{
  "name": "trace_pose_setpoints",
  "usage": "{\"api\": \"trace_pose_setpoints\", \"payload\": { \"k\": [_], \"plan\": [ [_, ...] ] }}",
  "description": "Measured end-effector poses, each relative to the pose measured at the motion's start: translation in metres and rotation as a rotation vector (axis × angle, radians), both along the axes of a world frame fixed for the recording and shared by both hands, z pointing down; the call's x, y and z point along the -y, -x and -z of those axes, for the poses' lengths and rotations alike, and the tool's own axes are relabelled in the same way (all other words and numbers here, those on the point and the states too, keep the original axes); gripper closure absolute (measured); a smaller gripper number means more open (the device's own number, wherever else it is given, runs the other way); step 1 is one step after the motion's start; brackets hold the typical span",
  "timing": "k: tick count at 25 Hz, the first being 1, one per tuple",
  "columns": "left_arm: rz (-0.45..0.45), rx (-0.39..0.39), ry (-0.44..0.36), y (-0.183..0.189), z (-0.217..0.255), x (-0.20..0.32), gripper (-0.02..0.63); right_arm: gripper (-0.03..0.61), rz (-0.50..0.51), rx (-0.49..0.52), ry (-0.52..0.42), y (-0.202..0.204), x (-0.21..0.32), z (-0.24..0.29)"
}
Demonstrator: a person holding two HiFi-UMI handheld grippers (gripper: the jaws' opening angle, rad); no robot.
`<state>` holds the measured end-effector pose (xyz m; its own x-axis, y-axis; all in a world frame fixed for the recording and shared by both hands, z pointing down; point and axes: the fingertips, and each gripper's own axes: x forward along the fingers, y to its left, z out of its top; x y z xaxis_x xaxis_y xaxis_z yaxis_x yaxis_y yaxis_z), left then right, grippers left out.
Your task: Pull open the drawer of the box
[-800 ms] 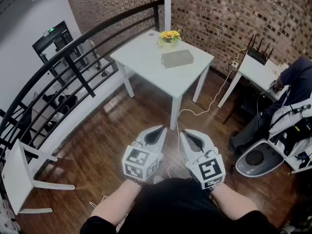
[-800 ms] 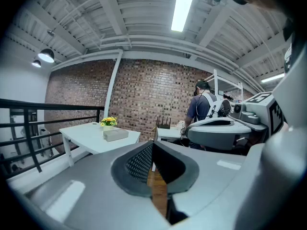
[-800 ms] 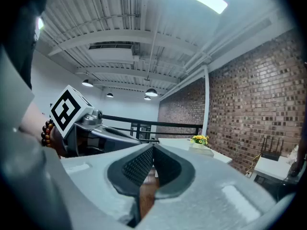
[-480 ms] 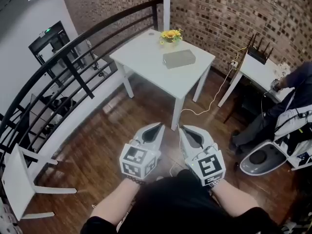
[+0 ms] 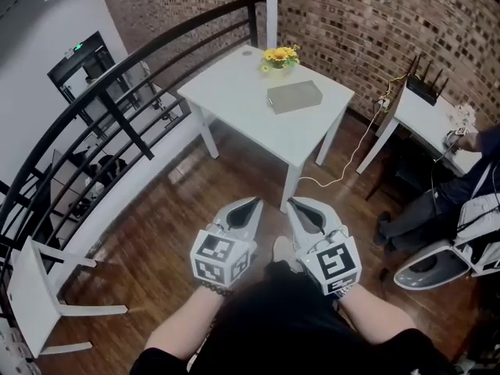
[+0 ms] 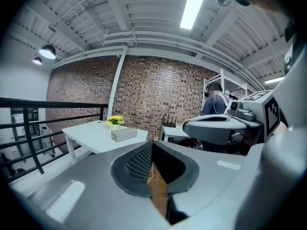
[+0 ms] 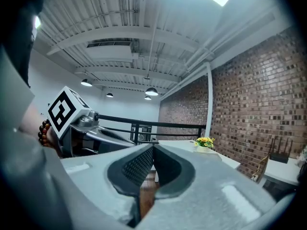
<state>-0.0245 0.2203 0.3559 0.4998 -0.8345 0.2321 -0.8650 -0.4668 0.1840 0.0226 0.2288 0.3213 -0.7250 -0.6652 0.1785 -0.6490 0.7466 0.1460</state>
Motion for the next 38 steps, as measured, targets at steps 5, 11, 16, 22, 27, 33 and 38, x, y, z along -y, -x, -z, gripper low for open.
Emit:
{"api": "trace_pose_setpoints", "payload": {
  "k": [5, 11, 16, 22, 27, 33, 38],
  "plan": [
    [-0.012, 0.025, 0.018, 0.003, -0.010, 0.050, 0.603, 0.588, -0.012, 0.026, 0.025, 0.002, 0.050, -0.013],
    [-0.020, 0.028, 0.052, -0.004, -0.022, 0.128, 0.603, 0.587, -0.018, 0.029, 0.063, -0.005, 0.130, -0.026],
    [-0.016, 0.072, 0.069, -0.004, -0.029, 0.182, 0.603, 0.586, -0.001, -0.003, 0.085, 0.002, 0.182, -0.033],
    [0.004, 0.166, 0.139, -0.008, -0.046, 0.269, 0.603, 0.588, 0.026, -0.048, 0.104, 0.005, 0.266, -0.046],
    [0.019, 0.178, 0.174, -0.009, -0.055, 0.306, 0.603, 0.587, 0.042, -0.054, 0.130, 0.007, 0.301, -0.051],
    [0.024, 0.206, 0.187, -0.012, -0.064, 0.324, 0.603, 0.586, 0.044, -0.062, 0.149, 0.003, 0.317, -0.058],
    [0.016, 0.231, 0.196, -0.015, -0.074, 0.337, 0.602, 0.588, 0.032, -0.059, 0.155, -0.001, 0.330, -0.062]
  ]
}}
